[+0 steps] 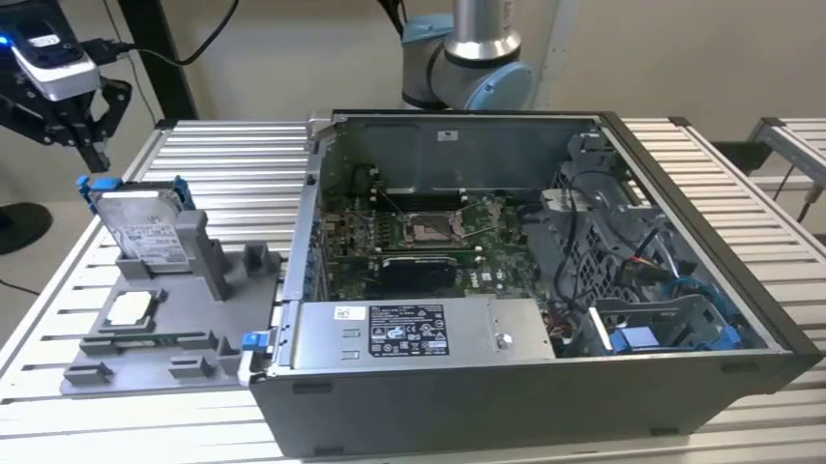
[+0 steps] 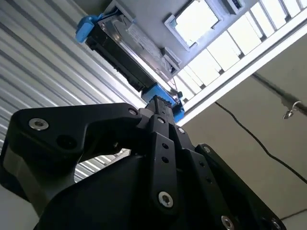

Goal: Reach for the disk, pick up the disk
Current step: 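Reach for the disk, then pick up the disk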

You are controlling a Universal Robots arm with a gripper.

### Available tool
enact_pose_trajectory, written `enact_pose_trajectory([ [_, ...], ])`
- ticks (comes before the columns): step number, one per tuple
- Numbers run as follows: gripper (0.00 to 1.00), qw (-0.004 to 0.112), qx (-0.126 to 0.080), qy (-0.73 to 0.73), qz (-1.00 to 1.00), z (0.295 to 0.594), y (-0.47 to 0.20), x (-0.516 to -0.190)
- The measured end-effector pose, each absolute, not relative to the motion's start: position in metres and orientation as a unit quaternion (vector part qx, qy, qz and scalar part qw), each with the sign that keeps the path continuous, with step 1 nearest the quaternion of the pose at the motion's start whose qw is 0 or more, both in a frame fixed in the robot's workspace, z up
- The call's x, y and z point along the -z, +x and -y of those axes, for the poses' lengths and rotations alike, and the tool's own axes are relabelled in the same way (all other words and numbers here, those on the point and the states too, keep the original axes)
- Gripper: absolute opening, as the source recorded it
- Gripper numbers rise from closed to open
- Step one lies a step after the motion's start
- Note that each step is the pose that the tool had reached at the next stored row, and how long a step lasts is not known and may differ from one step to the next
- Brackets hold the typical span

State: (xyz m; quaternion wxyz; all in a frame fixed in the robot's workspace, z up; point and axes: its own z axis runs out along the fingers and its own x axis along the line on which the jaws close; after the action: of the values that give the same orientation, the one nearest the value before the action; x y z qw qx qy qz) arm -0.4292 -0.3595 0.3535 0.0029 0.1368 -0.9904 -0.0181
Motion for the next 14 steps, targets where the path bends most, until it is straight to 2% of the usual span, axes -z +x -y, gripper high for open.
enact_pose_trajectory([
  [14, 0.00, 0.005, 0.016, 0.262, 0.965, 0.3594, -0.4293, -0.3535],
])
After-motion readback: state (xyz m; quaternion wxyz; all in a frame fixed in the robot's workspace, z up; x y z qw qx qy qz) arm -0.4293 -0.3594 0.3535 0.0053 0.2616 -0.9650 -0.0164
